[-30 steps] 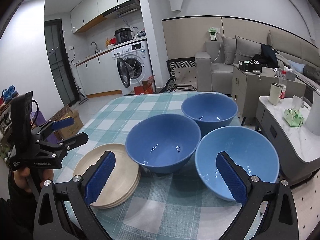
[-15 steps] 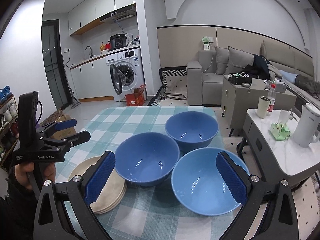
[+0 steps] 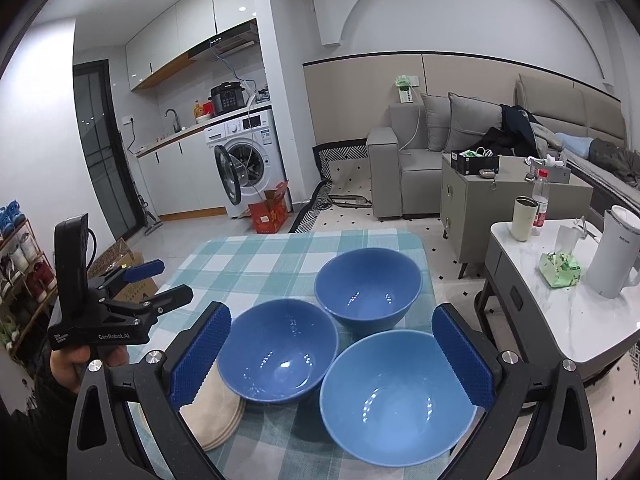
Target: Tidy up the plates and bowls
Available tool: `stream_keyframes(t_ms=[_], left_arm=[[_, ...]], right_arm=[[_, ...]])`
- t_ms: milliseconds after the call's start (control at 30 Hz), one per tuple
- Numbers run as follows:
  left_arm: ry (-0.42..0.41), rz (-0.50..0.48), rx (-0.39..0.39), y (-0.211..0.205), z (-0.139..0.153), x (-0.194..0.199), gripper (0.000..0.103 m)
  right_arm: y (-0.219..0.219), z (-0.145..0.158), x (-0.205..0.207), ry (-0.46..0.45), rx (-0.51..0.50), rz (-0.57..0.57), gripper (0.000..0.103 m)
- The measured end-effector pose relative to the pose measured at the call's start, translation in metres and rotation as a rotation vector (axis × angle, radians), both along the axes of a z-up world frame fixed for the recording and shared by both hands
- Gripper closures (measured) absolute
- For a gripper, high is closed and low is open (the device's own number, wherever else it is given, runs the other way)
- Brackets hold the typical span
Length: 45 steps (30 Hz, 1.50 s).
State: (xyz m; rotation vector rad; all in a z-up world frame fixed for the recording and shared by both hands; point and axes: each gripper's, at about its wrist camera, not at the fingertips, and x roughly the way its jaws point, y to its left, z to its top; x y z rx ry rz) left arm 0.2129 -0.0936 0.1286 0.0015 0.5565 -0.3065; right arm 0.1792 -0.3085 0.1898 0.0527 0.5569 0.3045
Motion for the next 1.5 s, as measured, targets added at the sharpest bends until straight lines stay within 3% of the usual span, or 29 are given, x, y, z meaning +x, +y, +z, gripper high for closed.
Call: stream_keyframes(t_ms=[233, 600, 900, 1133, 1500], left_arm=[[0.027, -0.008, 0.001, -0.005, -0.002, 0.026, 0.000], [0.080, -0.031, -0.008, -0.014, -0.010, 0.062, 0.000], [0.100, -0.046, 0.000, -0.023, -0.010, 0.092, 0.000], [0.124, -0.063, 0.007, -0.033, -0.014, 0.116, 0.000], [0.177, -0.087, 0.050, -0.055, -0.031, 0.151, 0.000]], right_arm=[[-0.006, 0.001, 0.028, 0.027, 0.000, -0.019, 0.000], [-0.009, -0.035, 0.073, 0.138, -0.004, -0.068, 0.000], [-0.029, -0.024, 0.091, 0.081, 0.046, -0.135, 0.000], [-0.053, -0.018, 0.120, 0.097, 0.085, -0.181, 0.000], [-0.054, -0.053, 0.169, 0.226, 0.052, -0.184, 0.001]])
